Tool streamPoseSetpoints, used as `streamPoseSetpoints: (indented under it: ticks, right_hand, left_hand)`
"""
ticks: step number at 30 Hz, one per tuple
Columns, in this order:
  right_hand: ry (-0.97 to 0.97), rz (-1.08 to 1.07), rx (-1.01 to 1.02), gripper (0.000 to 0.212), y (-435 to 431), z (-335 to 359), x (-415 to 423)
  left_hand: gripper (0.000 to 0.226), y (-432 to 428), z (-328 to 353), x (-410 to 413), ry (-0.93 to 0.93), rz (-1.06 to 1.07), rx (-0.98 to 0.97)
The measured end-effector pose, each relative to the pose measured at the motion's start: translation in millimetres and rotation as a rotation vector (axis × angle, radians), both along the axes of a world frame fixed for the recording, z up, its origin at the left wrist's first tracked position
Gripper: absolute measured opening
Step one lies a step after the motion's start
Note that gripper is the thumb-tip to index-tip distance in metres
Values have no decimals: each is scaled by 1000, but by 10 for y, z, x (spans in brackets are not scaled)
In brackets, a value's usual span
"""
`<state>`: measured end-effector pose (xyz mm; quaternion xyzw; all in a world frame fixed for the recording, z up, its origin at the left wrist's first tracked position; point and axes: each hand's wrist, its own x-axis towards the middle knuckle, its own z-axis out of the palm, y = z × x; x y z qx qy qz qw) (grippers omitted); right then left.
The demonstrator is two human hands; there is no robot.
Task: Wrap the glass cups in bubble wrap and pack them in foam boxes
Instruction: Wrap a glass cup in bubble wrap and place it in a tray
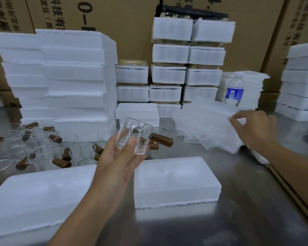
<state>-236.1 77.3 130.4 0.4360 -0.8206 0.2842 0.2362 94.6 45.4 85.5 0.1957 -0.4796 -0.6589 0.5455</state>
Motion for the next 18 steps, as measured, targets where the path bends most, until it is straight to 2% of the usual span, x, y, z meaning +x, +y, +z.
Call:
streamPoseSetpoints:
  ticks: [3, 6, 7, 9, 11, 14, 18]
  right_hand:
    - [-84, 120, -232, 28, -44, 180, 176]
    - [-147, 382, -317, 18, -66, 328, 487]
    - [-172, 481, -315, 15, -59, 362, 636]
    - [-204, 679, -290, 9, -3, 382, 967]
    - [-149, 867, -192, 9, 75, 328, 1241]
    - [-13, 1002, 104, 10, 197, 131, 1483]
    - [454, 947, 352, 19, 218, -160, 1503]
  left_hand:
    - [60, 2, 45, 37, 59, -35, 20]
    - [53, -8, 129, 128, 126, -74, 37]
    - [60, -7, 167, 163, 144, -89, 37]
    - [87, 3, 226, 224, 186, -126, 34]
    - [97, 0, 251, 282, 242, -140, 29]
    - [91, 7, 276, 335, 293, -135, -5]
    - [86, 37, 281, 371, 330, -169, -30]
